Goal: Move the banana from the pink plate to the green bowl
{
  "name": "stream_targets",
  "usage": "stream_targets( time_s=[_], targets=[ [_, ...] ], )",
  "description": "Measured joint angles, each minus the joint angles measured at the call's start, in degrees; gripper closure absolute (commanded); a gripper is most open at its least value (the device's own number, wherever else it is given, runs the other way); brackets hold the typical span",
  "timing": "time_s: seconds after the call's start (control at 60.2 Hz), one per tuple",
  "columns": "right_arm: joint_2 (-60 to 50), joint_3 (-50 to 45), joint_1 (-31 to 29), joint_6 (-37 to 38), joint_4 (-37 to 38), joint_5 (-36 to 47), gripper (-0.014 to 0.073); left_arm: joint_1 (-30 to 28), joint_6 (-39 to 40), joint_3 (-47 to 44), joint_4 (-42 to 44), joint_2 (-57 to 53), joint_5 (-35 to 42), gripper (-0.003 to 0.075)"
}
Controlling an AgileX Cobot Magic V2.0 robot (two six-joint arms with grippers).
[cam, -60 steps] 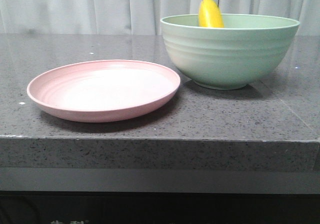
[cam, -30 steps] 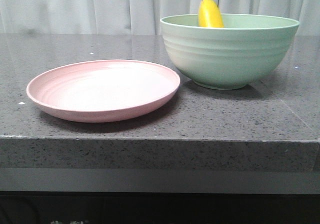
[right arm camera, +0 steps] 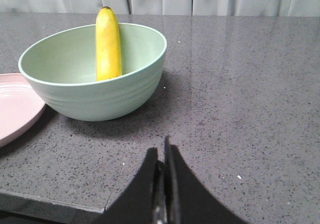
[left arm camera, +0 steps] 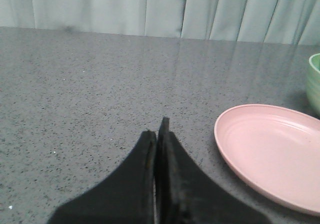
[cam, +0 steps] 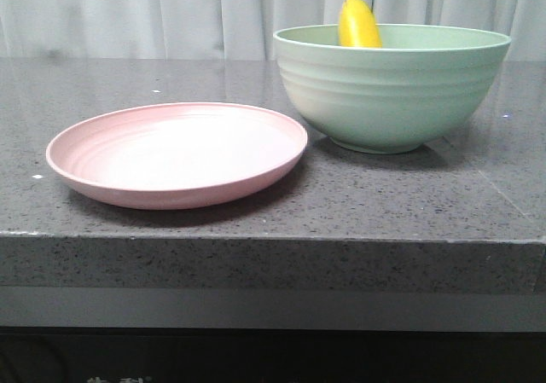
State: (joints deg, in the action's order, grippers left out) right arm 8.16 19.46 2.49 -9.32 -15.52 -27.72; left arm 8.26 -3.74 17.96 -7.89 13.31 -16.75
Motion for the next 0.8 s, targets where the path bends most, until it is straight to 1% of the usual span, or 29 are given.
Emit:
stream_targets(
  time_s=[0.1,0.266,0.449,0.798],
  targets=[
    [0.0,0.0,0.0,0.0,0.0,0.0,0.0654,-1.24,0.0,-2.89,1.42,-3.52,0.09,0.0738],
    [0.0,0.0,0.0,0.0,0.0,0.0,0.0654,-4.91,0.0,-10.05,1.92,-12.79,0.24,0.0738],
    [0.0,0.0,0.0,0.0,0.0,-0.02,0.0654,-6.09,0.0,-18.04,1.97,-13.64,4.1,0.0738],
    [0.0,0.0,0.0,0.0,0.0,-0.02,0.0654,-6.18,0.0,-18.2,1.97,-13.64,4.29,0.0738]
  ],
)
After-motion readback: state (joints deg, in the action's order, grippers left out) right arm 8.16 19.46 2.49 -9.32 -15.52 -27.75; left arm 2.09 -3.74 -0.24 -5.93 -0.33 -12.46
